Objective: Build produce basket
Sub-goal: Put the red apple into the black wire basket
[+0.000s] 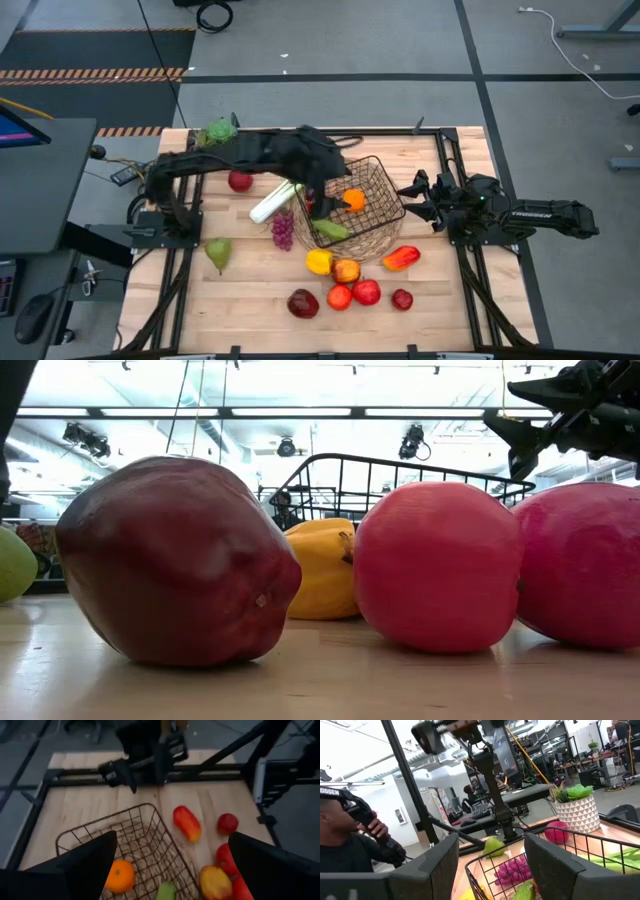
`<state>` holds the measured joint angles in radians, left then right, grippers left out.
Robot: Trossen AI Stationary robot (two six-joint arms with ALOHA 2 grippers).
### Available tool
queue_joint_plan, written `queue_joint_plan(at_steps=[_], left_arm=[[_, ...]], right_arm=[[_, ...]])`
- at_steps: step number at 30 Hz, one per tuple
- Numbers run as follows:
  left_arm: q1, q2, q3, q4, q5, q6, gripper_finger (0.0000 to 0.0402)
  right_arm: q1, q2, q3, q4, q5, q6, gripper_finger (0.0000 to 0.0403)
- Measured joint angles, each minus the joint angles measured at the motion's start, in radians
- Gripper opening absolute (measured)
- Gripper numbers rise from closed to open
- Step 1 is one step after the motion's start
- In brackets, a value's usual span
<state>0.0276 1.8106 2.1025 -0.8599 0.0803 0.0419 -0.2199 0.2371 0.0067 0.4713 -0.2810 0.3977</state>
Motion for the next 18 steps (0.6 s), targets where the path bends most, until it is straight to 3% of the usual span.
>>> queue_joint_plan(at_steps=[11,18], left_arm=[[-0.042,-0.129,0.000,0.021,0.000,0.068,0.0389],[-0.043,-0.186,0.000,-0.109,-0.001,0.054,0.0389]], right_arm=[[0.000,0.002,0.000,0.008,0.000,0.000,0.0231],[0.000,0.009,0.000,0.008,0.000,0.000,0.0231]])
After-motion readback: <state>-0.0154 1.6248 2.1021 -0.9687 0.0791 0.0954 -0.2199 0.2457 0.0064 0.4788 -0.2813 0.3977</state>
